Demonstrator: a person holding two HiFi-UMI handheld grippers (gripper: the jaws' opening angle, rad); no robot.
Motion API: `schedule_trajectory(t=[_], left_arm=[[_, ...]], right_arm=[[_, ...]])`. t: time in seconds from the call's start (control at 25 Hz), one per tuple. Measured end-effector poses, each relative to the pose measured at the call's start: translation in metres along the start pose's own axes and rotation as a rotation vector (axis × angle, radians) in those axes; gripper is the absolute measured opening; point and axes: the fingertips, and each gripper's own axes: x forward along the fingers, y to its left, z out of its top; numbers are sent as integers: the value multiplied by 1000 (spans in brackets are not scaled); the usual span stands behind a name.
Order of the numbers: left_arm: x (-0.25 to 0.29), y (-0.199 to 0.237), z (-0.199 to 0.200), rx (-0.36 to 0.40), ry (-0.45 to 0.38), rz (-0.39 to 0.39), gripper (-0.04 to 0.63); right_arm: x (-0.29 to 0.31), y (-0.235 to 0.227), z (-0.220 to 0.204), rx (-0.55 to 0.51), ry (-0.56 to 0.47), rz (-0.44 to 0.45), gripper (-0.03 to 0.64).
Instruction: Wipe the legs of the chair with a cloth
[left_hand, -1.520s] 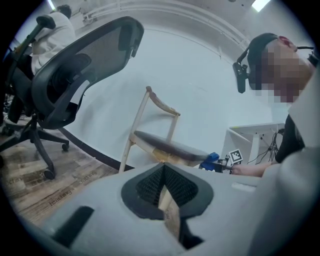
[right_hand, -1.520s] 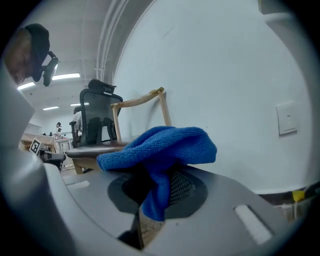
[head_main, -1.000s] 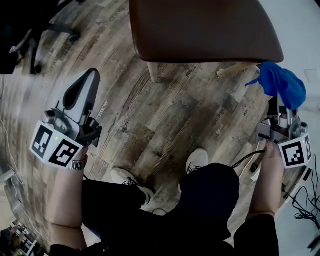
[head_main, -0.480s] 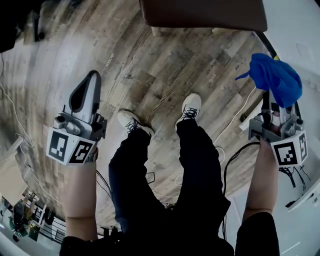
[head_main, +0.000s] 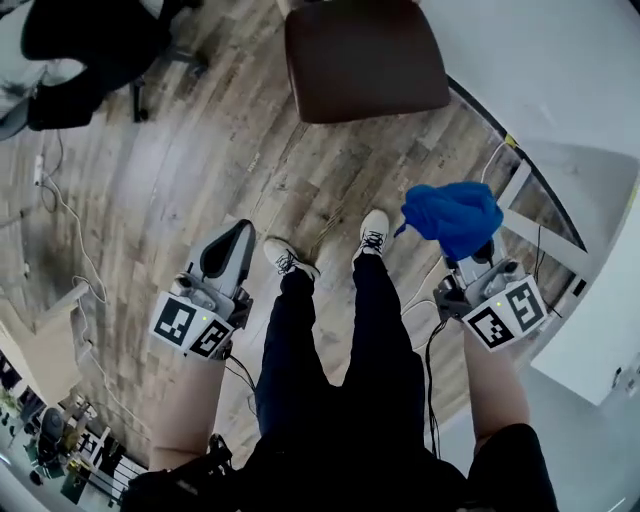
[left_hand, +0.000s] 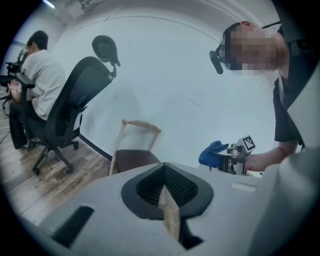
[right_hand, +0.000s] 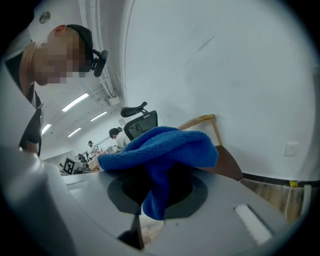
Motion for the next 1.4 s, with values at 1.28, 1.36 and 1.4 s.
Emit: schedule_trajectory(t=[1.28, 1.36, 1.4], left_arm=[[-186, -224, 157, 10, -240, -116, -2], [-209, -224, 143, 1, -234, -128, -2], [-220, -223, 136, -2, -230, -133, -1]], right_arm=[[-153, 276, 108, -34, -90, 244, 64], [-161, 299, 87, -41, -87, 243, 64], [-164, 309, 77, -43, -86, 241, 64]])
